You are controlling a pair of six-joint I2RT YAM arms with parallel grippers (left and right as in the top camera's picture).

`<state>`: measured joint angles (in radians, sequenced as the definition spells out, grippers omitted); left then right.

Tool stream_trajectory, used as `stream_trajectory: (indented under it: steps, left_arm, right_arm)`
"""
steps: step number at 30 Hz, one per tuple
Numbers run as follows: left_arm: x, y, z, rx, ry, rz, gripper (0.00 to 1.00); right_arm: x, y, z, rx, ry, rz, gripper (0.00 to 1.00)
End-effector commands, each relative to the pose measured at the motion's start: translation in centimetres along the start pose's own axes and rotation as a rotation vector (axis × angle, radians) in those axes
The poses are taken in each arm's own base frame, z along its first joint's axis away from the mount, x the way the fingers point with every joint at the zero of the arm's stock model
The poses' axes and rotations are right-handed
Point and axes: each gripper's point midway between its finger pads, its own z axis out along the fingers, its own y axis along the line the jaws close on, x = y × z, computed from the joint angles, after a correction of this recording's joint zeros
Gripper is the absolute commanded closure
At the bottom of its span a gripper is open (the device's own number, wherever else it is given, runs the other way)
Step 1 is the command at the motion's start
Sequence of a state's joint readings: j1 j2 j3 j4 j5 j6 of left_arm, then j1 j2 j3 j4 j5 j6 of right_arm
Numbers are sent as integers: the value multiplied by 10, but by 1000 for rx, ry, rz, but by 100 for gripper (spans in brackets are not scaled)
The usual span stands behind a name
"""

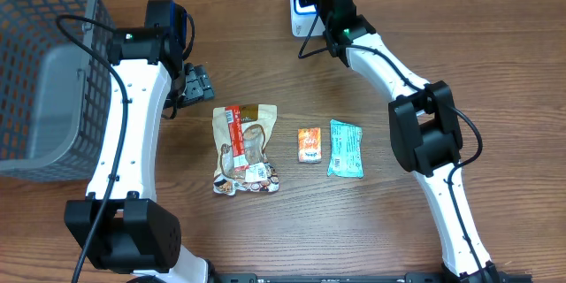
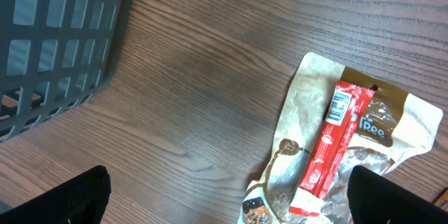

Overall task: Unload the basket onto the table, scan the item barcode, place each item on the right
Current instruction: 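Move the jar right and set it upright on the table, release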

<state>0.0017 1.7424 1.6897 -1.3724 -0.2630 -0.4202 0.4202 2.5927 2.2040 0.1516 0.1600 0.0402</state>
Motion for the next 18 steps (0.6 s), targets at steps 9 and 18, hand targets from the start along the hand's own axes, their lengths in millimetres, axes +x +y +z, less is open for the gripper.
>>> stream_trajectory:
  steps: [9,18]
  left_arm:
    - [-5,-1,-5,3,-20,-22,1]
    - [-5,-1,-5,3,-20,-22,0]
  right_arm:
    - [-223,2,-142,-11,-108,47,96]
    - [-198,-79,-267,176,287,176,96]
